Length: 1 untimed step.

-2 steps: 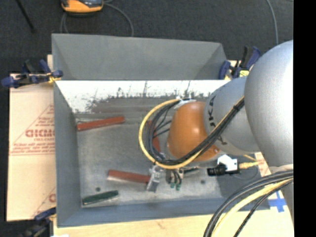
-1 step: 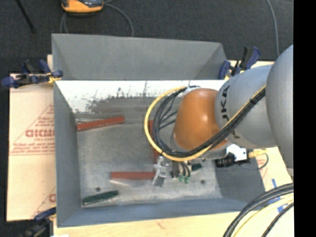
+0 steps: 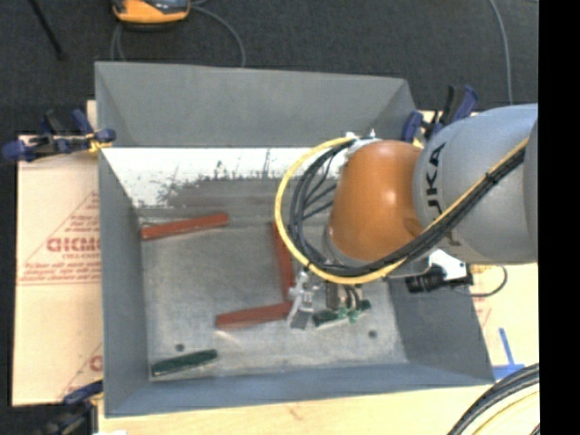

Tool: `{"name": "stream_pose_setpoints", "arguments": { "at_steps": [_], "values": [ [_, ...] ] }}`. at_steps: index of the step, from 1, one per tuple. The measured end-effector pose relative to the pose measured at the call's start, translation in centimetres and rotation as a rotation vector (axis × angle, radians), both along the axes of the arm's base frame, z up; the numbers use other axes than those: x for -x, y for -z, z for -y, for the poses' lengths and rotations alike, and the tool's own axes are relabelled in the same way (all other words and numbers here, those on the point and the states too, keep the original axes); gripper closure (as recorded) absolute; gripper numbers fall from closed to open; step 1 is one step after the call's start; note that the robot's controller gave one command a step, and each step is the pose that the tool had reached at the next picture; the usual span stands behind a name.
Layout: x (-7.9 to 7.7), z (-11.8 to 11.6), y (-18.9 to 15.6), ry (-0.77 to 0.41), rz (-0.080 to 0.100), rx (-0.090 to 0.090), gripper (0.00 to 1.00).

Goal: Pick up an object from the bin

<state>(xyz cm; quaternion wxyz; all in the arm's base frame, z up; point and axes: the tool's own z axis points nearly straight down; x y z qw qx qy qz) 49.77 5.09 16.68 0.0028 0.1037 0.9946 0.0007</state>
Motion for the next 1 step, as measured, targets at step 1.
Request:
{"name": "stream_pose_setpoints", "arguments": {
  "at_steps": [1],
  "values": [
    [0.61,0.85,-6.47,0.020,-0.003,0.001,1.00]
  ]
}}
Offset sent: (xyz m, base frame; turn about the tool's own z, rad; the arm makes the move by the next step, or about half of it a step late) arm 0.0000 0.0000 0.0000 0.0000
